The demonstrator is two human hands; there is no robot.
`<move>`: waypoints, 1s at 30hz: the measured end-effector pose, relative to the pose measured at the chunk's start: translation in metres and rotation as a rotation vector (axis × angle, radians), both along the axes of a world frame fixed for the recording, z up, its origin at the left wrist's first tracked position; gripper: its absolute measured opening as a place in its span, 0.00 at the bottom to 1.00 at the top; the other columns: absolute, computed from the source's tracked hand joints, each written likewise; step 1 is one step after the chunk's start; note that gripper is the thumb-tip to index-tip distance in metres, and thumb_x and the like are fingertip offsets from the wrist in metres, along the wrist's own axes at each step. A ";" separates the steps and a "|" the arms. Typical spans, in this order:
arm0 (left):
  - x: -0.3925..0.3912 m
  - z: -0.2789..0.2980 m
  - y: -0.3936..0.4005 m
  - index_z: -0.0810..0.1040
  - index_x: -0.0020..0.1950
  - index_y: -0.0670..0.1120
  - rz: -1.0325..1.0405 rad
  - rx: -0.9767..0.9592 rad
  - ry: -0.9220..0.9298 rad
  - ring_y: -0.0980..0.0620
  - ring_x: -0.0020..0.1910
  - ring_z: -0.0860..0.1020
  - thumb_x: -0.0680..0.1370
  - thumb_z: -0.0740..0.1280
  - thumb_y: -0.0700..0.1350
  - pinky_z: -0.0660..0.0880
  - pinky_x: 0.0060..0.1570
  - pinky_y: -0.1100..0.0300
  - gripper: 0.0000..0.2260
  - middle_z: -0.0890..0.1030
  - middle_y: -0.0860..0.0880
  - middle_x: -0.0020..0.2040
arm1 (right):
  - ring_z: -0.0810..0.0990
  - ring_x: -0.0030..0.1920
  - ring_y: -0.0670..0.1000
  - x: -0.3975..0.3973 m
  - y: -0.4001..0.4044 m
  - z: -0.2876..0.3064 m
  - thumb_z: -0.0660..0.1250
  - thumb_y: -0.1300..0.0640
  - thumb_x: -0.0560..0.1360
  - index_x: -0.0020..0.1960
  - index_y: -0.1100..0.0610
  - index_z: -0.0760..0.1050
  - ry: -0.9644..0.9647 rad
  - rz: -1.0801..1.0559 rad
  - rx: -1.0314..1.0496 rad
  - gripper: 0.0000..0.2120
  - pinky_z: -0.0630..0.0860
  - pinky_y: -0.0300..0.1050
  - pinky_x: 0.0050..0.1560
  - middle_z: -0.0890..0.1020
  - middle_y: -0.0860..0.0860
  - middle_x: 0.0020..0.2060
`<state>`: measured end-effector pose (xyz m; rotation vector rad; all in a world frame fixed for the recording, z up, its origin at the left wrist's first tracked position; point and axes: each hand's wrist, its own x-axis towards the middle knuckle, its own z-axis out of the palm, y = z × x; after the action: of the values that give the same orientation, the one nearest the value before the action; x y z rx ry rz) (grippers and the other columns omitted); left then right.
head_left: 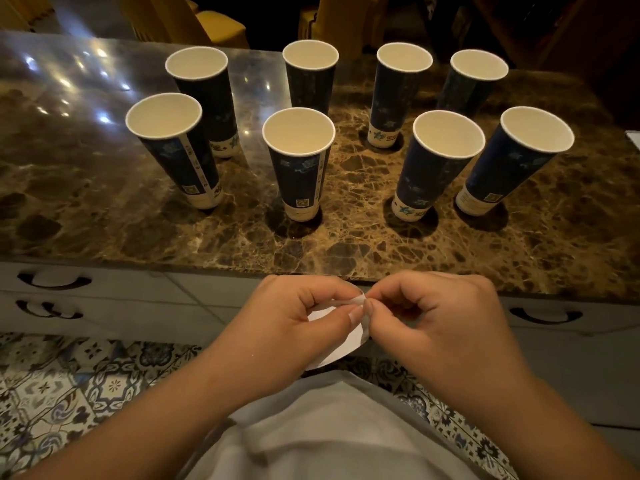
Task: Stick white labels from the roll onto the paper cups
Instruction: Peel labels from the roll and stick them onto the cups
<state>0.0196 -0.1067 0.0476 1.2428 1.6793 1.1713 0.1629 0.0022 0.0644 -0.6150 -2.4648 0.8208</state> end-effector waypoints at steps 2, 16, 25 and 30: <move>0.000 0.001 0.000 0.85 0.48 0.51 -0.010 -0.002 -0.013 0.62 0.35 0.79 0.78 0.67 0.42 0.73 0.37 0.67 0.07 0.82 0.60 0.35 | 0.79 0.30 0.41 -0.001 0.001 -0.001 0.70 0.57 0.69 0.36 0.52 0.83 0.008 -0.015 -0.031 0.05 0.72 0.32 0.30 0.81 0.41 0.28; 0.001 -0.007 0.015 0.83 0.45 0.52 0.156 -0.104 -0.177 0.52 0.41 0.82 0.78 0.67 0.43 0.79 0.39 0.59 0.07 0.84 0.52 0.43 | 0.83 0.32 0.52 0.010 0.015 0.003 0.63 0.66 0.76 0.32 0.54 0.79 0.295 -0.323 -0.978 0.17 0.73 0.39 0.27 0.85 0.58 0.33; -0.006 -0.024 0.065 0.80 0.53 0.51 0.113 0.001 0.592 0.57 0.48 0.78 0.78 0.64 0.49 0.76 0.49 0.61 0.07 0.81 0.56 0.46 | 0.83 0.30 0.49 0.033 0.038 -0.004 0.62 0.65 0.78 0.36 0.52 0.79 0.437 -0.516 -0.887 0.16 0.74 0.36 0.27 0.84 0.53 0.31; -0.013 -0.050 0.113 0.78 0.55 0.52 0.024 -0.107 1.006 0.49 0.68 0.71 0.79 0.61 0.52 0.53 0.73 0.37 0.09 0.83 0.51 0.55 | 0.76 0.24 0.49 0.044 0.038 -0.017 0.64 0.64 0.77 0.37 0.54 0.80 0.415 -0.528 -0.830 0.13 0.74 0.40 0.29 0.82 0.53 0.29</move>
<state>0.0068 0.0064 -0.0020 1.9060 2.4006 0.4212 0.2069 0.0403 0.0478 -1.1627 -1.4194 1.5373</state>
